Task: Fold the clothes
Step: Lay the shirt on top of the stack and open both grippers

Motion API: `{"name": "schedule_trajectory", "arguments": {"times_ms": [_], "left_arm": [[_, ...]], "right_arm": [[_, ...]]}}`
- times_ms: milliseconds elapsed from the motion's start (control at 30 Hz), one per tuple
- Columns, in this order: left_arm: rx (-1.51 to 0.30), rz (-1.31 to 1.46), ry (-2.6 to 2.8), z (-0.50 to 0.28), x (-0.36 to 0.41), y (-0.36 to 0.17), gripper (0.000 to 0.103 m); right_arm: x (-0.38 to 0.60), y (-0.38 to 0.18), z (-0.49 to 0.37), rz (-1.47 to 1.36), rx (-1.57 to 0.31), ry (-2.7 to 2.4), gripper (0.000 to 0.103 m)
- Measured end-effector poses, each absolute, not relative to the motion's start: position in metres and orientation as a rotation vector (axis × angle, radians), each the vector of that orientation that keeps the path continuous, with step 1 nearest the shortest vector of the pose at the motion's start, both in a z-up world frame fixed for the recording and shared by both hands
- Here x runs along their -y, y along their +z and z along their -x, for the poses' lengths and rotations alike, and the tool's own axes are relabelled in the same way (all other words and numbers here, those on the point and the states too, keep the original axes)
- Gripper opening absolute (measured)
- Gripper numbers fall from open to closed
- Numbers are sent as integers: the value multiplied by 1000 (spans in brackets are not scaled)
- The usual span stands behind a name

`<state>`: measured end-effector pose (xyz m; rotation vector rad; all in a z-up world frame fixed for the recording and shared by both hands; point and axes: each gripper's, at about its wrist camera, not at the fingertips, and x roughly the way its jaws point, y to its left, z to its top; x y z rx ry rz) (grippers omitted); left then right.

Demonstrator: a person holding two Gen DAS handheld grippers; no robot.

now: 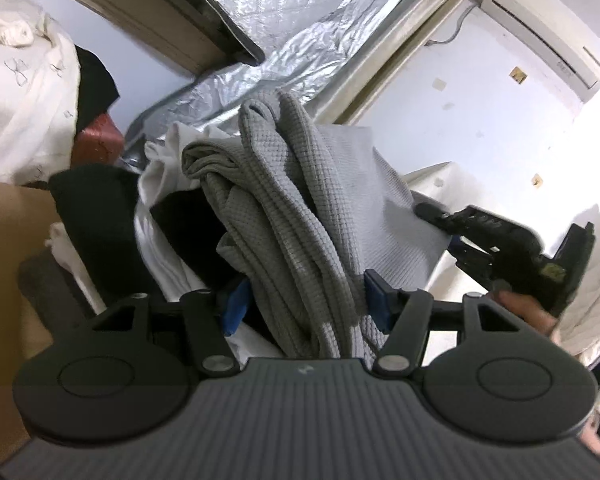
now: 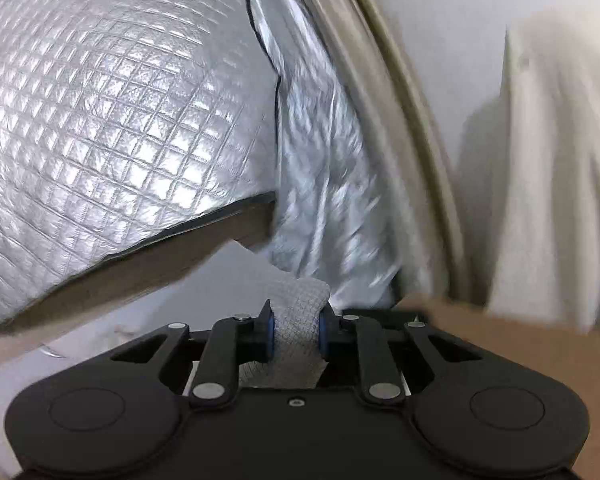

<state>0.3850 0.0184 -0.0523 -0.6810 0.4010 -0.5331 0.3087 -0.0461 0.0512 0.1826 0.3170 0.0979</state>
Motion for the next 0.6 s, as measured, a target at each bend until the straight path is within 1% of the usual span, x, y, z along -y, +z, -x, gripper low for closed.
{"name": "schedule_trajectory", "arguments": {"times_ms": [33, 67, 100, 133, 167, 200, 267, 333, 433, 533, 600], "left_arm": [[-396, 666, -536, -384, -16, -50, 59], [-389, 639, -530, -382, -12, -48, 59], [-387, 614, -522, -380, -9, -46, 61], [-390, 591, -510, -379, -6, -46, 61], [-394, 580, -500, -378, -5, -45, 61], [-394, 588, -498, -377, -7, -43, 61], [-373, 623, -502, -374, -16, -38, 61], [-334, 655, -480, -371, -28, -31, 61], [-252, 656, -414, -365, -43, -27, 61], [-259, 656, -357, -367, -55, -27, 61], [-273, 657, -350, -369, -58, -28, 61]], "right_arm": [[40, 50, -311, -112, -323, 62, 22], [35, 48, -313, -42, -329, 26, 27], [30, 38, -325, 27, -403, 10, 37], [28, 31, -334, 75, -461, -7, 43], [26, 32, -333, 93, -450, -43, 52], [23, 39, -328, 71, -433, -86, 58], [18, 54, -319, 28, -399, -172, 59], [10, 71, -300, 28, -308, -129, 59], [-19, 88, -285, 80, -257, 115, 60], [-46, 80, -298, 62, -341, 285, 60], [-66, 64, -302, 116, -386, 332, 60]]}}
